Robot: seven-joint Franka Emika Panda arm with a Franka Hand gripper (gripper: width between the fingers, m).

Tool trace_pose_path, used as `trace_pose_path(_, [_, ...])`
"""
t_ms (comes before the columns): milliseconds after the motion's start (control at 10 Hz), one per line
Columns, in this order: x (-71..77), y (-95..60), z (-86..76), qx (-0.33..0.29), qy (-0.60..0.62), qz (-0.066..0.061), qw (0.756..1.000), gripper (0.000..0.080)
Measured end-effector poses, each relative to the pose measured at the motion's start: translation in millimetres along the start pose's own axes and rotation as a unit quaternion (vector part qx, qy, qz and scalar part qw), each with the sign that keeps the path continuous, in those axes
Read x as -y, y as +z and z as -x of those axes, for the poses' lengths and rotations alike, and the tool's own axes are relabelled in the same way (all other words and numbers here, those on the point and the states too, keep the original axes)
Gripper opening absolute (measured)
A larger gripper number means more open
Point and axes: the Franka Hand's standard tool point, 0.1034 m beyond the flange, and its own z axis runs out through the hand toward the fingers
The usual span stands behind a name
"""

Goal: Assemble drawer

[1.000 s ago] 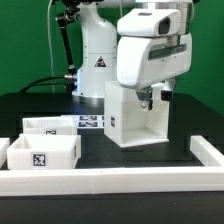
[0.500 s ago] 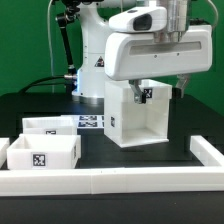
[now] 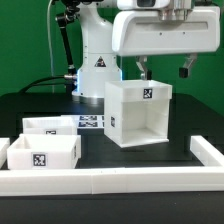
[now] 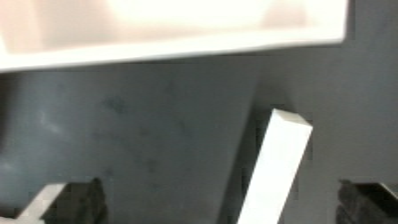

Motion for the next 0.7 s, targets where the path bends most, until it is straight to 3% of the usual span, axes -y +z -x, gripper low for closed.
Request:
trace_pose_path(200, [6.4, -3.7, 25.7, -0.003, 0.007, 0.006, 1.000, 0.0650])
trace_pose_path(600, [6.0, -0.6, 25.1, 0.000, 0.008, 0.004, 1.000, 0.0650])
trace_pose_path(700, [11.2, 5.1, 33.3, -0.001, 0.032, -0.003, 0.999, 0.0650])
